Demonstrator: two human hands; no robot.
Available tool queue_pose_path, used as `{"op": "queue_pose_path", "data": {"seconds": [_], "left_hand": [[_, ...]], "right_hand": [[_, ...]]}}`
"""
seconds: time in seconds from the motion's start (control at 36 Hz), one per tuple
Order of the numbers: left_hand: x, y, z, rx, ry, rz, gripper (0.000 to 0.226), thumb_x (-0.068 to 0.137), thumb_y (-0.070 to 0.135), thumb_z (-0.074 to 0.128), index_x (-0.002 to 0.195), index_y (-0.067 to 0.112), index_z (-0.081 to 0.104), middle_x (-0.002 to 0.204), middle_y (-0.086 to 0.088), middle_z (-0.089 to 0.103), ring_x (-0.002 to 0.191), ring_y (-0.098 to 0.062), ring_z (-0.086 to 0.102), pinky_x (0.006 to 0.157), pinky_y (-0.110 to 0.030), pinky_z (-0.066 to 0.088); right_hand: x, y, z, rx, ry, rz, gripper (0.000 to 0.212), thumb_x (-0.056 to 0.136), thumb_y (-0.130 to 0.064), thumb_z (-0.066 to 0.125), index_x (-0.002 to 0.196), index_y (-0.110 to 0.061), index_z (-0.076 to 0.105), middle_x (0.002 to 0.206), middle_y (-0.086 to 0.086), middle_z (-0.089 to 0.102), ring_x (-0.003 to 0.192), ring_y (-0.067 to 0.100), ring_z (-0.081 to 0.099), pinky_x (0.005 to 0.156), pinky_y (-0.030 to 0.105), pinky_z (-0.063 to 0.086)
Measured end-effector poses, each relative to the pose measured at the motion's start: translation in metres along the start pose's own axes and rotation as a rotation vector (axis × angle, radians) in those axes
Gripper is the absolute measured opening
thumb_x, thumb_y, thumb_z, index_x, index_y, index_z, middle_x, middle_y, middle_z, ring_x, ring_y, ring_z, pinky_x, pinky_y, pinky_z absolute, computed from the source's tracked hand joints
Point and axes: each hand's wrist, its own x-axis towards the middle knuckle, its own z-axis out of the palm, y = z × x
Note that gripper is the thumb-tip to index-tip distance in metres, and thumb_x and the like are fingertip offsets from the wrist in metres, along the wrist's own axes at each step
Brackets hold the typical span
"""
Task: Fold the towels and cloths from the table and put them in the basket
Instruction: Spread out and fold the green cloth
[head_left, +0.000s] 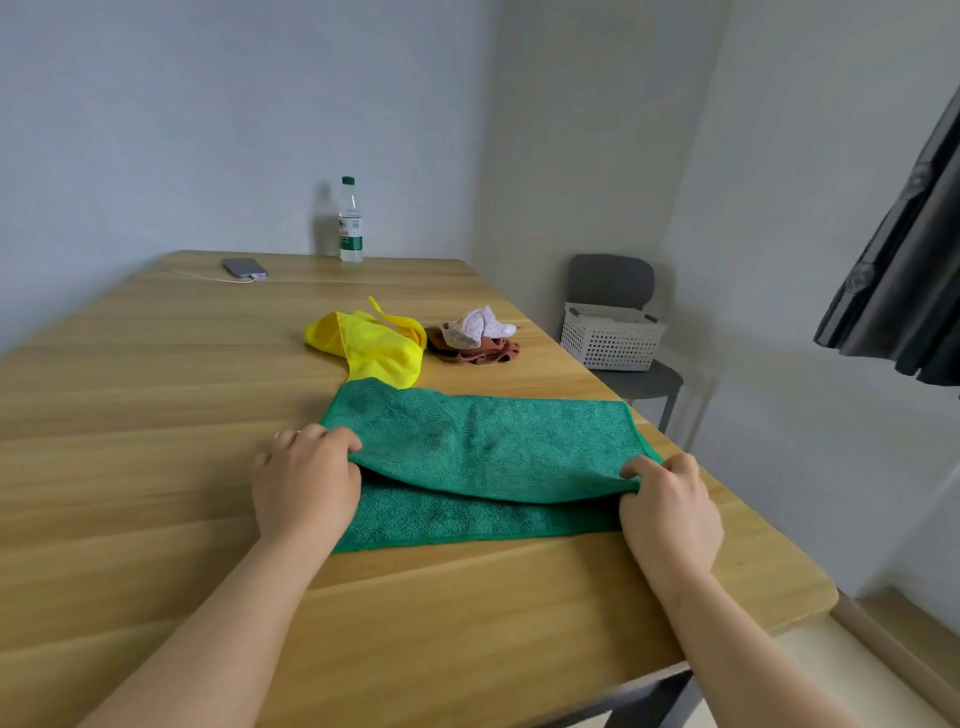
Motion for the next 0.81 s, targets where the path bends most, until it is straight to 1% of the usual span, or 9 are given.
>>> {"op": "queue_pose_path", "data": {"seconds": [0.11,0.22,0.31,0.44,0.53,0.58,0.67,0.72,0.81], "left_hand": [[-0.005,0.002,0.003,-0.009,-0.004,-0.009,0.034,0.095,0.018,0.04,0.121,0.031,0.058,0.126,0.005,0.056,0.12,-0.021,0.043,0.09,-0.036,0.037],[-0.006,0.005,0.001,-0.146,0.123,0.004,0.031,0.094,0.013,0.043,0.114,0.026,0.063,0.124,0.005,0.058,0.112,-0.028,0.046,0.08,-0.038,0.04],[-0.003,0.01,-0.005,-0.371,0.225,0.035,0.028,0.091,0.002,0.048,0.107,0.012,0.068,0.118,-0.004,0.06,0.103,-0.032,0.049,0.076,-0.036,0.04],[0.012,0.02,-0.021,-0.6,0.218,0.103,0.024,0.088,0.0,0.054,0.103,0.01,0.069,0.106,-0.01,0.061,0.079,-0.018,0.051,0.066,-0.019,0.029],[0.007,0.021,-0.031,-0.58,0.272,0.236,0.021,0.082,-0.004,0.06,0.096,0.007,0.071,0.098,-0.005,0.064,0.084,-0.012,0.05,0.069,-0.015,0.029],[-0.003,0.014,-0.031,-0.543,0.258,0.327,0.019,0.077,-0.007,0.064,0.089,0.006,0.071,0.092,-0.003,0.066,0.082,-0.012,0.052,0.073,-0.021,0.035],[-0.016,-0.003,-0.019,-0.392,0.184,0.457,0.015,0.069,-0.001,0.067,0.075,0.013,0.07,0.078,0.002,0.069,0.068,-0.014,0.06,0.067,-0.027,0.043],[-0.022,-0.011,-0.012,-0.202,0.119,0.526,0.012,0.061,0.014,0.061,0.065,0.024,0.066,0.063,0.011,0.065,0.056,-0.014,0.062,0.06,-0.025,0.038],[-0.024,-0.013,-0.011,-0.041,0.049,0.537,0.01,0.054,0.02,0.057,0.056,0.03,0.058,0.048,0.011,0.054,0.045,-0.01,0.053,0.054,-0.015,0.024]], "right_hand": [[0.0,0.001,0.001,0.099,0.021,0.045,0.034,0.092,-0.007,0.045,0.116,-0.023,0.063,0.116,0.003,0.047,0.082,0.02,0.043,0.067,0.026,0.034],[0.003,0.005,0.002,0.225,0.059,0.046,0.034,0.092,-0.008,0.044,0.117,-0.02,0.064,0.129,0.001,0.049,0.108,0.023,0.052,0.071,0.026,0.035],[0.007,0.005,0.001,0.321,0.092,0.064,0.035,0.093,-0.004,0.043,0.117,-0.017,0.065,0.131,0.003,0.054,0.115,0.024,0.052,0.078,0.028,0.041],[0.025,0.002,-0.011,0.573,0.138,0.119,0.039,0.09,0.005,0.039,0.113,-0.011,0.067,0.108,0.005,0.065,0.083,0.028,0.065,0.075,0.04,0.054],[0.033,0.003,-0.022,0.574,0.189,0.038,0.042,0.087,0.009,0.04,0.11,-0.01,0.069,0.111,0.006,0.066,0.086,0.026,0.059,0.071,0.031,0.047],[0.032,0.009,-0.025,0.553,0.197,-0.016,0.042,0.084,0.011,0.042,0.108,-0.01,0.069,0.118,0.005,0.064,0.096,0.027,0.058,0.076,0.028,0.045],[0.023,0.027,-0.015,0.381,0.084,-0.043,0.042,0.083,0.01,0.042,0.107,-0.011,0.068,0.12,0.007,0.063,0.109,0.029,0.054,0.086,0.029,0.042],[0.018,0.037,-0.007,0.209,-0.023,-0.027,0.043,0.083,0.006,0.043,0.11,-0.016,0.067,0.122,0.009,0.062,0.115,0.031,0.05,0.094,0.034,0.041],[0.015,0.039,-0.006,0.069,-0.049,0.0,0.046,0.083,0.002,0.042,0.114,-0.021,0.065,0.126,0.009,0.06,0.12,0.031,0.044,0.098,0.036,0.033]]}}
